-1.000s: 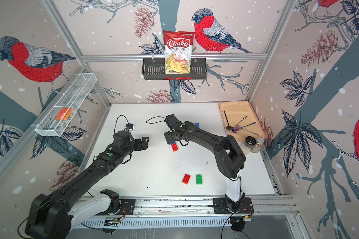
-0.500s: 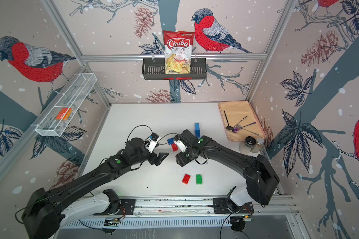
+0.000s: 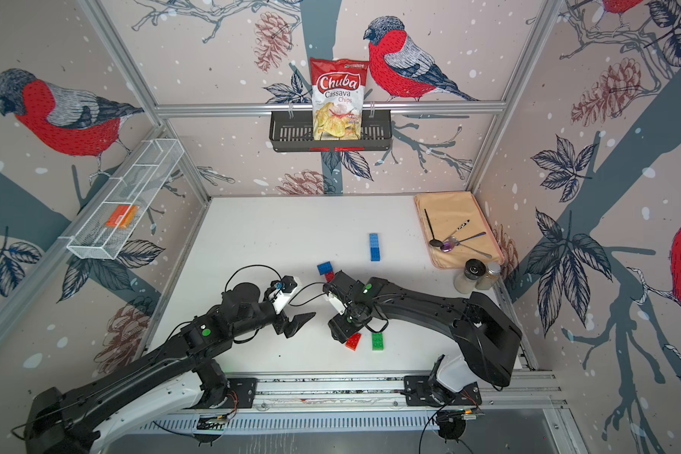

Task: Assemble a rectangle with lego
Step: Pick up the lego brick from the center of the board.

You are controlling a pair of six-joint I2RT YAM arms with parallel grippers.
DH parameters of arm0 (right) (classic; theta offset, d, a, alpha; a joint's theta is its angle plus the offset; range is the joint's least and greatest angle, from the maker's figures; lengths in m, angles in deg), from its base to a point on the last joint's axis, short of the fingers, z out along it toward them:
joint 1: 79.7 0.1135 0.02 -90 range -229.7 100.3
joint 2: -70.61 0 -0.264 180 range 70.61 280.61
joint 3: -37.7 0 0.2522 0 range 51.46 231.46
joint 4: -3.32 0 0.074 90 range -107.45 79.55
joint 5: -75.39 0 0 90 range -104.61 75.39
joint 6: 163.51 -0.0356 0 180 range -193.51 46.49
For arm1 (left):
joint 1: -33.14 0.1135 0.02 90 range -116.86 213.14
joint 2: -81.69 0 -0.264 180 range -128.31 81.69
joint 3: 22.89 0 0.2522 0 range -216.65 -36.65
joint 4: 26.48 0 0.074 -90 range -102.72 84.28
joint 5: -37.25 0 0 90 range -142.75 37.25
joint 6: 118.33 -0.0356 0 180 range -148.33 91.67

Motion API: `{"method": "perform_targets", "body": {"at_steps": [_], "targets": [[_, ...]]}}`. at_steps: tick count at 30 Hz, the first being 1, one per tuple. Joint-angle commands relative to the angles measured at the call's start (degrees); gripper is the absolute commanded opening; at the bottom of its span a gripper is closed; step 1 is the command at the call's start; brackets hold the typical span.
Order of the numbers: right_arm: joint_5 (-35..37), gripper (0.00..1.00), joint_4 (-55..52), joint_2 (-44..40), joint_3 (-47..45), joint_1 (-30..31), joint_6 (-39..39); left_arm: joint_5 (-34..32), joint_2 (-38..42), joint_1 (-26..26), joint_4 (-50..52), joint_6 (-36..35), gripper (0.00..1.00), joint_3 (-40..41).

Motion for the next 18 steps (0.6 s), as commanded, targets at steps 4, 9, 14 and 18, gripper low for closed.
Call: {"method": "perform_targets", "body": {"at_steps": [4,9,14,18], "targets": [[5.57,0.72,-0.43,1.03,-0.49,0.69,-3.69,1.32,1.79,-0.15,-0.82,-0.56,0.94,1.82],[7.23,0.74,-1.16,2.59,-0.36,1.55,-4.44,0.52,0.81,-0.15,-0.63,-0.77,0.94,1.82],[8.87,0.75,-1.53,3.18,-0.21,2.52,-5.49,1.28,0.63,-0.16,-1.04,-0.67,0.94,2.64],[8.97,0.75,-0.95,2.91,-0.33,3.26,-5.86,1.94,-0.77,-0.15,-1.24,0.11,0.94,2.15]]}}
